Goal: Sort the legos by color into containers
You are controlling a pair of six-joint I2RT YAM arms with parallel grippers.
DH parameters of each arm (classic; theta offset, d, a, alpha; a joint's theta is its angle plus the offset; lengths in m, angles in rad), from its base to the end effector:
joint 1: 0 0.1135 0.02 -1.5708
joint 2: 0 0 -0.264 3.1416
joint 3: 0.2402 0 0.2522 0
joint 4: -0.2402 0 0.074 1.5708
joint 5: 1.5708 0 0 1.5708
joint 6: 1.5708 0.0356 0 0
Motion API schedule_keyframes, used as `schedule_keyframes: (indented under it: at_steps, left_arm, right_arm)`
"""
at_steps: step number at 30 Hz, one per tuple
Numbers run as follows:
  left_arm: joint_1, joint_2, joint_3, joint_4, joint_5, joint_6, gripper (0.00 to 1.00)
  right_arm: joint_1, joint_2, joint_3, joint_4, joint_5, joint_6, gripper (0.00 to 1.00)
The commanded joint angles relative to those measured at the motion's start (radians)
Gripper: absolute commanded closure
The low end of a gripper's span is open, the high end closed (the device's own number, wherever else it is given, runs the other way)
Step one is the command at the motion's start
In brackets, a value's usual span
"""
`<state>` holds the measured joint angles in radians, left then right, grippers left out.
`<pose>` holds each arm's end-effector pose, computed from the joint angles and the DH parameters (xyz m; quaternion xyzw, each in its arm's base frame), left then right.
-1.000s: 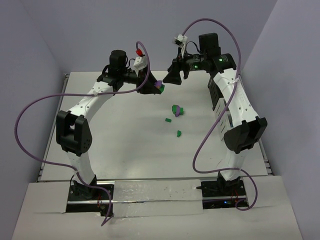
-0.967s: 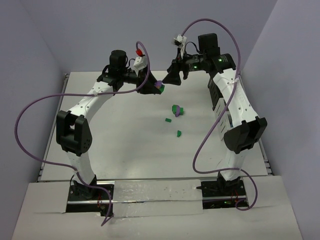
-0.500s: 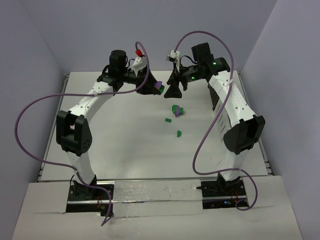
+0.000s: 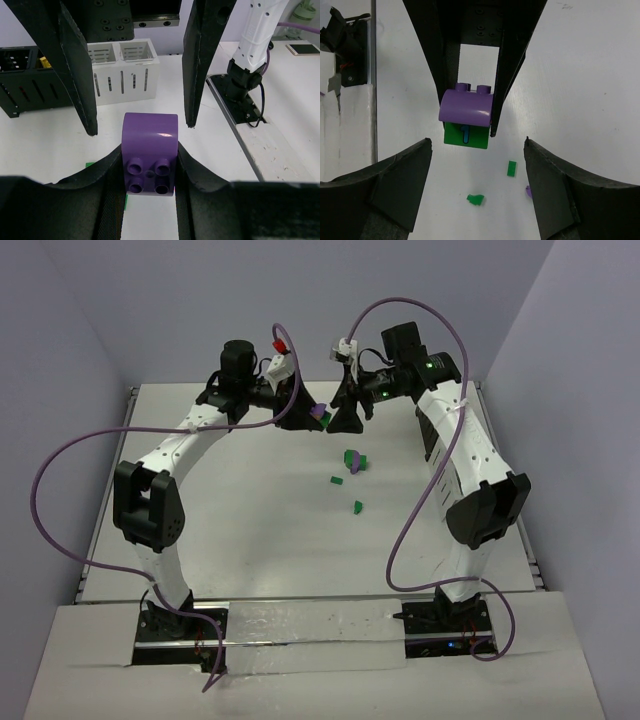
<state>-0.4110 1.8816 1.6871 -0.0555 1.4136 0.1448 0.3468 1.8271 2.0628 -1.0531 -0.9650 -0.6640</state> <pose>0.3799 -0.2039 0.3567 0.5478 0.4682 -0.5702 0.3943 0.3433 0.1552 0.4157 -0.5482 0.6381 0.3746 0.3899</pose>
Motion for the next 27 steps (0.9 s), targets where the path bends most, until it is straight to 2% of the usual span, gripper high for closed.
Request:
schedule_keyframes:
  at_steps: [1,5,10,14,18,21,22,24,27]
  left_arm:
    - [-0.006,0.002,0.012,0.036,0.03,0.002,0.91]
    - [-0.006,0.001,0.012,0.037,0.027,0.0,0.91]
    - [-0.007,0.001,0.008,0.037,0.016,-0.001,0.91]
    - [-0.008,0.001,0.008,0.035,0.007,-0.001,0.9]
    - [-0.011,0.004,0.011,0.033,0.001,-0.008,0.88]
    - [-0.011,0.001,0.008,0.037,-0.006,-0.014,0.76]
    - [-0.011,-0.001,0.006,0.035,-0.007,-0.013,0.7]
    - [-0.011,-0.004,0.005,0.026,-0.007,-0.005,0.65]
    - [-0.01,-0.007,0.003,0.017,-0.005,0.0,0.58]
  right_arm:
    - [0.016,-0.01,0.043,0.002,-0.017,-0.003,0.24]
    - [0.021,-0.005,0.046,0.007,-0.014,0.009,0.36]
    - [0.028,-0.004,0.048,0.015,-0.012,0.023,0.47]
    - [0.034,-0.002,0.048,0.014,-0.009,0.027,0.5]
    - [0.039,0.003,0.055,0.006,0.0,0.028,0.63]
    - [0.041,0.019,0.077,-0.013,0.004,0.027,0.76]
    - [0.041,0.023,0.084,-0.025,0.007,0.027,0.85]
    - [0.041,0.024,0.084,-0.03,0.014,0.027,0.95]
    - [0.041,0.005,0.05,-0.012,0.032,0.027,1.0]
